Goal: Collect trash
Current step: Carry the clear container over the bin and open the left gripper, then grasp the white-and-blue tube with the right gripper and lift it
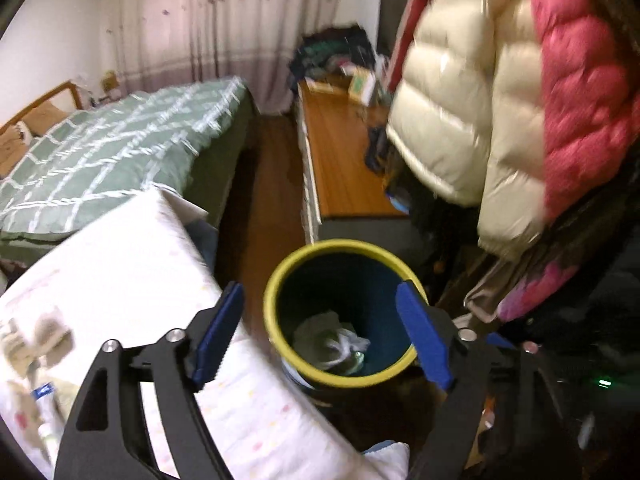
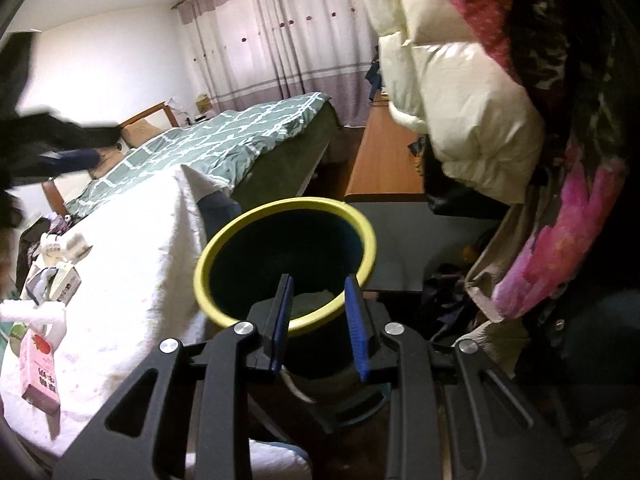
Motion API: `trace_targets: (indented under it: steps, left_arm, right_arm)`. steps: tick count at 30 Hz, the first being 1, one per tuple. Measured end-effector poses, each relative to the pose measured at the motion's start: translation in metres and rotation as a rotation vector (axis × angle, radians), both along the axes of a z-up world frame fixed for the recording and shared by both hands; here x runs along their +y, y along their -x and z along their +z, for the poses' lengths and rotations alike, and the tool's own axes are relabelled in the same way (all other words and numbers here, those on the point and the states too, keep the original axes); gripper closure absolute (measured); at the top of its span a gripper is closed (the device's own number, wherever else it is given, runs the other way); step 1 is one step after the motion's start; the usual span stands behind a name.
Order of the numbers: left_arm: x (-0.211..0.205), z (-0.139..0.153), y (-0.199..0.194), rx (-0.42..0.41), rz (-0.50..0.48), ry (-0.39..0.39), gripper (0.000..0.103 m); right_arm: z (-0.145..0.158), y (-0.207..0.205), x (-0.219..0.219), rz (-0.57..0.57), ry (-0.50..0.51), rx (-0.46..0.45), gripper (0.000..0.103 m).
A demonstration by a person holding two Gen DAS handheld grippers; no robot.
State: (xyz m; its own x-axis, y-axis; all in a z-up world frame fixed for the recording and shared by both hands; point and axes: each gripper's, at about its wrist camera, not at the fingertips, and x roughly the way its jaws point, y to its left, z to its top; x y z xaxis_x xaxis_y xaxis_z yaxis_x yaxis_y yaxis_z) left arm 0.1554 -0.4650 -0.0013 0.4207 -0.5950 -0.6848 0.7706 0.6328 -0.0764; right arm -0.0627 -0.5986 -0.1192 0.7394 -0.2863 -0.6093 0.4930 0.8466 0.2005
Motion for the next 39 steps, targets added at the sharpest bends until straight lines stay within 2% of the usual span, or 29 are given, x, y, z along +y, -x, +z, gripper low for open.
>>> trace_targets:
  steps: [5,10,12,17,24,28,31,34,39]
  left_arm:
    - [0.086,0.036,0.019,-0.058,0.097,0.078,0.016]
    - [0.17,0.046,0.029,-0.065,0.212,0.113,0.015]
    - [0.212,0.049,0.034,-0.099,0.297,0.12,0.015]
    - [0.291,0.046,0.047,-0.124,0.449,0.134,0.013]
    - [0.39,0.023,0.063,-0.122,0.65,0.118,0.013]
    - [0.427,0.012,0.067,-0.101,0.718,0.126,0.013]
    - [0.44,0.006,0.067,-0.095,0.735,0.129,0.013]
    - [0.448,0.0,0.066,-0.085,0.736,0.133,0.013]
    - [0.444,-0.009,0.06,-0.068,0.734,0.129,0.013]
  right_arm:
    - [0.002,-0.012,0.023,0.058,0.005,0.006,0.077]
    - [0.009,-0.028,0.056,0.14,0.014,0.002,0.077]
    - [0.012,-0.035,0.071,0.182,0.015,-0.001,0.077]
    - [0.02,-0.066,0.117,0.322,-0.007,-0.02,0.077]
    - [0.045,-0.118,0.19,0.567,-0.04,-0.054,0.077]
    - [0.053,-0.144,0.232,0.687,-0.054,-0.051,0.077]
    - [0.056,-0.165,0.269,0.776,-0.051,-0.035,0.077]
    - [0.055,-0.18,0.29,0.824,-0.044,-0.008,0.077]
    - [0.047,-0.204,0.306,0.84,-0.014,0.051,0.077]
